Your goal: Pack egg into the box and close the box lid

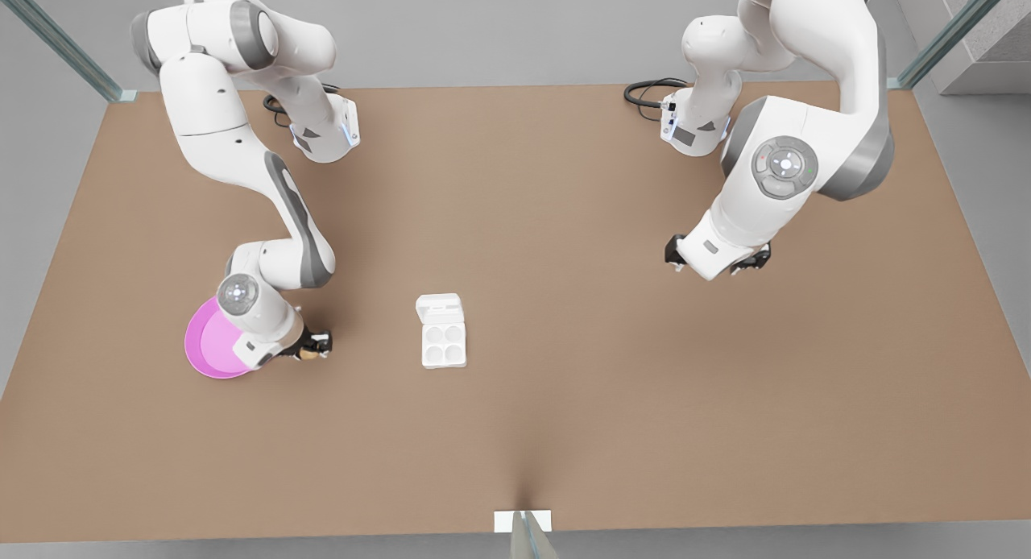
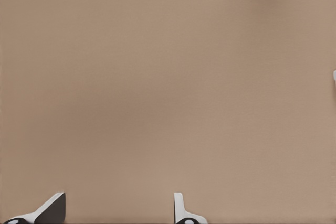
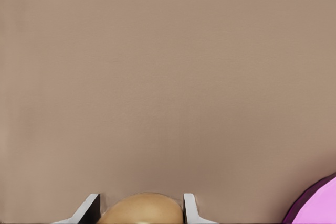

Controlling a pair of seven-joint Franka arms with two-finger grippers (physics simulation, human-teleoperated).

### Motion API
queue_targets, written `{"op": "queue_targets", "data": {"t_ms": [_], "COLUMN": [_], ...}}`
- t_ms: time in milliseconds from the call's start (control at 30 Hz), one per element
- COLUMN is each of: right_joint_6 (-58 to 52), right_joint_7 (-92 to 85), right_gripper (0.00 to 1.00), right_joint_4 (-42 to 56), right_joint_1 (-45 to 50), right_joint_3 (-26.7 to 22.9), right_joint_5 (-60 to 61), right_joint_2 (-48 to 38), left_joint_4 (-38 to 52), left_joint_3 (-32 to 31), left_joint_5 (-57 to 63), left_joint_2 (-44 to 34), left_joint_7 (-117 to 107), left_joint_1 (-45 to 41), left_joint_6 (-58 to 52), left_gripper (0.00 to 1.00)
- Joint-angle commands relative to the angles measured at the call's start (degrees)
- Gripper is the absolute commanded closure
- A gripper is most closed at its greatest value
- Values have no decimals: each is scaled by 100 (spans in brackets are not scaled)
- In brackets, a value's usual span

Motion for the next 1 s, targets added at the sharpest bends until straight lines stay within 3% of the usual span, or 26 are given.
{"op": "queue_targets", "data": {"t_ms": [0,300,533,967], "right_joint_6": [-281,-869,-1335,-1581], "right_joint_7": [990,1886,2624,3433], "right_gripper": [44,44,44,43], "right_joint_4": [134,996,1646,1611], "right_joint_1": [305,1852,2370,3451], "right_joint_3": [-117,-961,-1058,-1348], "right_joint_5": [308,826,949,1108], "right_joint_2": [24,473,763,868], "left_joint_4": [3,-23,-32,-5], "left_joint_3": [-3,-3,5,5], "left_joint_5": [2,11,11,20], "left_joint_2": [-7,-16,-24,-51], "left_joint_7": [-186,-186,-177,-107], "left_joint_1": [1,-8,1,124], "left_joint_6": [-53,-61,-61,-123], "left_gripper": [0,0,0,0]}}
